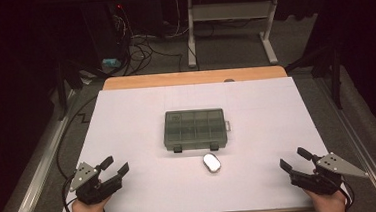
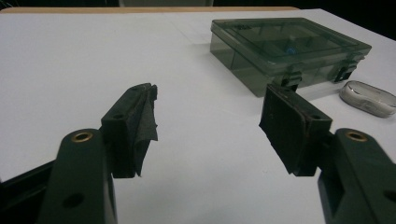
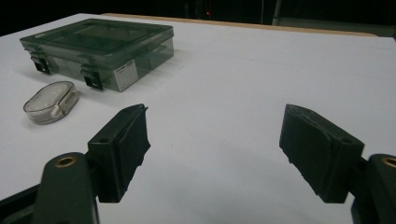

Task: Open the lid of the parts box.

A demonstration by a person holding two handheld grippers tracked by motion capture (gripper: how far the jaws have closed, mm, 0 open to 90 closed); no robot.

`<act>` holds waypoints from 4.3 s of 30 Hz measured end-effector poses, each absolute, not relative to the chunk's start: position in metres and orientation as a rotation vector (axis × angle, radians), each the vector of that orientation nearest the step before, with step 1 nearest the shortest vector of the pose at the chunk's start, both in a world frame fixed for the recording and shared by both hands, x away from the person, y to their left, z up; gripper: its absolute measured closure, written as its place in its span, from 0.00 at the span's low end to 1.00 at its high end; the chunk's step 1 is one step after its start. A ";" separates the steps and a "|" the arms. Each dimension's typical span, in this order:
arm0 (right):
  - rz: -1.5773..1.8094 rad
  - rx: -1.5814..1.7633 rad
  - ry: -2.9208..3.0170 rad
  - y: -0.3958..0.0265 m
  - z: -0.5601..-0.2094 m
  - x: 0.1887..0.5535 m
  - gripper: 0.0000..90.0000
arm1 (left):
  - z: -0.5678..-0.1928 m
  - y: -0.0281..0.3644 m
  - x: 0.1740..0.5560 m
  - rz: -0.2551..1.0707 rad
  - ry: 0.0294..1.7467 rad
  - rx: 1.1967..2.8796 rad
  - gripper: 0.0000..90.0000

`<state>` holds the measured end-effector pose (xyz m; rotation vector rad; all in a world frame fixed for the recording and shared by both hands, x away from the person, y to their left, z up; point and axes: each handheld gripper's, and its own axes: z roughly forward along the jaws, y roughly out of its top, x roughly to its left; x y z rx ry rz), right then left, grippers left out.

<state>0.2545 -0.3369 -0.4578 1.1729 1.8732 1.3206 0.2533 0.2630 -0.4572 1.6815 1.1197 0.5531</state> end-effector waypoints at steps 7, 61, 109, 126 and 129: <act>1.325 1.182 1.872 -0.338 -0.458 0.255 0.27 | -0.458 0.262 0.254 0.552 1.116 1.687 0.40; 1.350 1.152 1.888 -0.325 -0.455 0.266 0.34 | -0.454 0.249 0.264 0.551 1.095 1.697 0.41; 1.399 1.121 1.905 -0.304 -0.454 0.278 0.34 | -0.454 0.219 0.277 0.507 1.025 1.723 0.41; 1.388 1.076 1.919 -0.294 -0.452 0.280 0.34 | -0.453 0.214 0.278 0.499 1.013 1.728 0.41; 1.395 1.071 1.923 -0.293 -0.452 0.280 0.34 | -0.454 0.212 0.278 0.497 1.010 1.724 0.41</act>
